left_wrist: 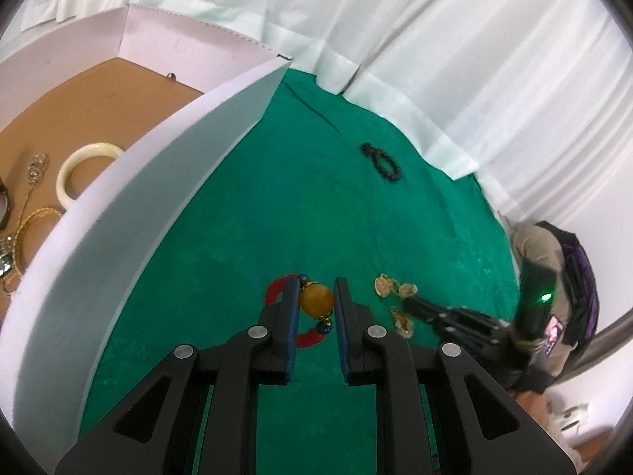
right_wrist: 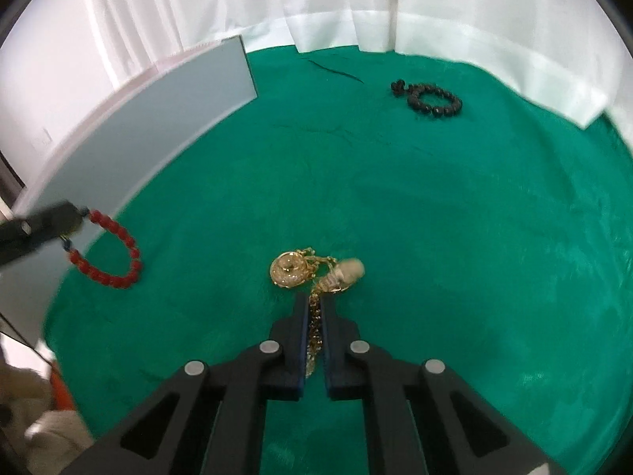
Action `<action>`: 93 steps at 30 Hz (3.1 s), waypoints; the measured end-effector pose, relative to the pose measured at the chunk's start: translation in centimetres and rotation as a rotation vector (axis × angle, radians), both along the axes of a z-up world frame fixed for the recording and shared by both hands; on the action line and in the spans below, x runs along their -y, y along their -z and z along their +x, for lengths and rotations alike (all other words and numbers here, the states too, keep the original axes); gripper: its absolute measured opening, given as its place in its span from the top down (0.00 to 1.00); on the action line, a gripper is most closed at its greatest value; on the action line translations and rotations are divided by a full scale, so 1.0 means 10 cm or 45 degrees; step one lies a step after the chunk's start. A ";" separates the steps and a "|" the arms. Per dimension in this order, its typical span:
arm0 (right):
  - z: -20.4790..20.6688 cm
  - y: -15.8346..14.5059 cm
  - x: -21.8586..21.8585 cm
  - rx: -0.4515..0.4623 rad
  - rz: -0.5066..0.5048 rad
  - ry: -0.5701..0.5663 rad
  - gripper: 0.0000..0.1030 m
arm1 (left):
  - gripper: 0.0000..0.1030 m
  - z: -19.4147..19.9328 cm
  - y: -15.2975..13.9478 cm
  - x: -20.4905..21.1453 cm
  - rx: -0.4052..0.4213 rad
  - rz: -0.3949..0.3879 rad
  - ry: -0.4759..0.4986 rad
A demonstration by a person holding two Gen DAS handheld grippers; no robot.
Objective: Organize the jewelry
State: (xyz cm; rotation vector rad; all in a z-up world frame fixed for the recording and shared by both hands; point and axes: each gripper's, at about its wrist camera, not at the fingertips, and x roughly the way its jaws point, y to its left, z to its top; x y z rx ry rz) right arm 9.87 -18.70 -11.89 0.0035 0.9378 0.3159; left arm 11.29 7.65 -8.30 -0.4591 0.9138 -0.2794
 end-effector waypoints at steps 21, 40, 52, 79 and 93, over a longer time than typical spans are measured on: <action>-0.42 -1.86 -0.16 0.292 0.356 -0.258 0.94 | 0.85 -0.62 -1.41 -0.53 0.141 -0.211 0.020; 0.45 -2.04 -2.04 0.269 0.347 -0.592 0.94 | 0.85 -0.21 -0.92 -1.71 0.031 0.284 -0.414; 1.29 -1.33 -2.56 0.117 0.111 -0.565 0.94 | 0.85 0.33 -0.33 -1.66 -0.120 0.323 -0.359; 1.06 -0.96 -2.19 0.157 -0.077 -0.318 0.38 | 0.19 -0.13 -0.68 -1.15 0.074 0.655 -0.474; 0.39 -0.63 -0.96 0.142 -0.135 -0.102 0.36 | 0.10 -0.55 -0.89 -0.54 0.158 0.564 -0.328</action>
